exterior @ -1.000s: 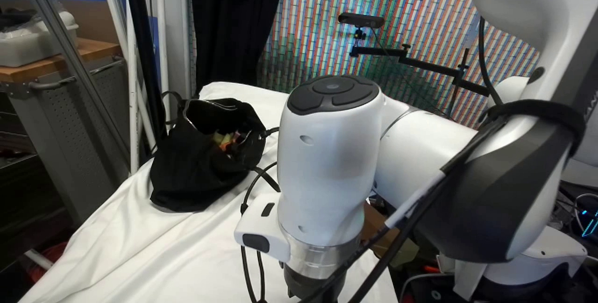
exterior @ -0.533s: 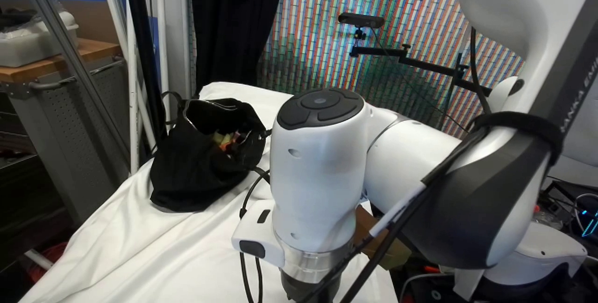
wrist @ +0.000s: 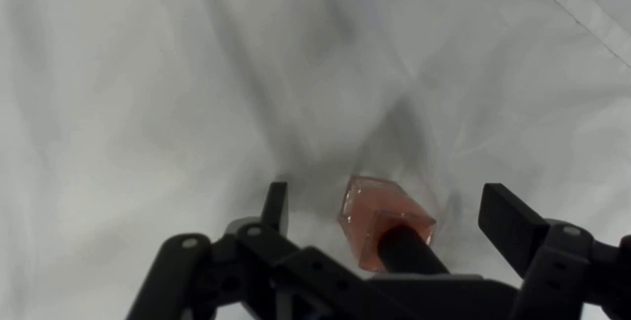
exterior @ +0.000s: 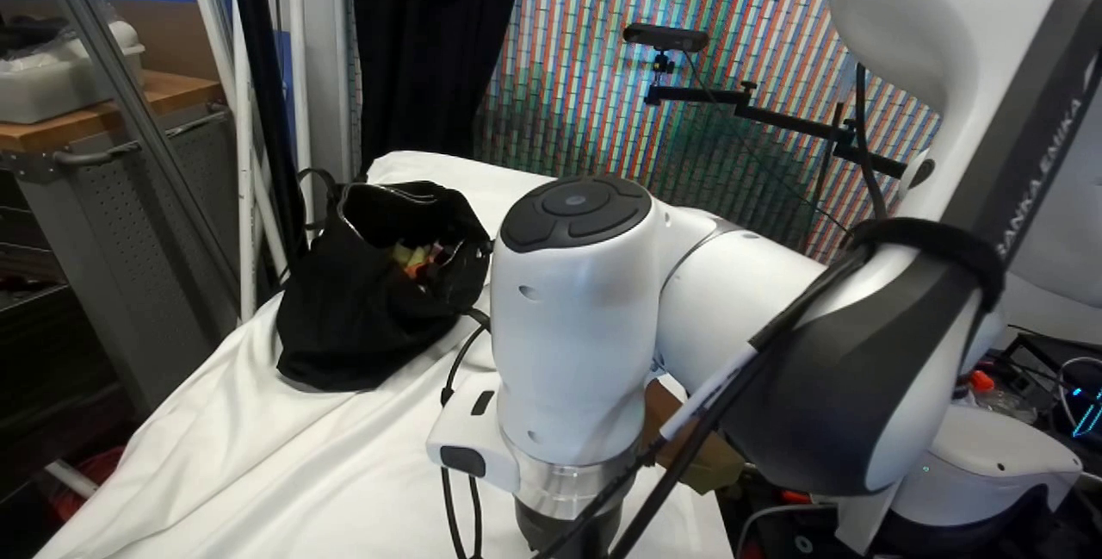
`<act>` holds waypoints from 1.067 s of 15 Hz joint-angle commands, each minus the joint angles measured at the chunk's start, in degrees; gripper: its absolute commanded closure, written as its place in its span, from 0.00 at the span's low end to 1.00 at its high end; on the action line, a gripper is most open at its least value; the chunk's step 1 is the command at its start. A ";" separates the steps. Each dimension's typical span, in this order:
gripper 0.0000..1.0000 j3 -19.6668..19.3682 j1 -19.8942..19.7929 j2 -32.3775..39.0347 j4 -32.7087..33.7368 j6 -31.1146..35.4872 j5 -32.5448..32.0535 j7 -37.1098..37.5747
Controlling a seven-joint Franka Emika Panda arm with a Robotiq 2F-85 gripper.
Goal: Pick up the nail polish and put them in the bag
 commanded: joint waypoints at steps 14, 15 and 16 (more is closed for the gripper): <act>0.00 -0.79 -0.03 1.69 0.40 3.21 -0.65 -0.71; 0.25 -0.93 0.13 1.65 0.29 3.47 -0.88 -0.35; 0.26 -1.05 0.24 1.59 0.23 3.49 -1.22 -0.26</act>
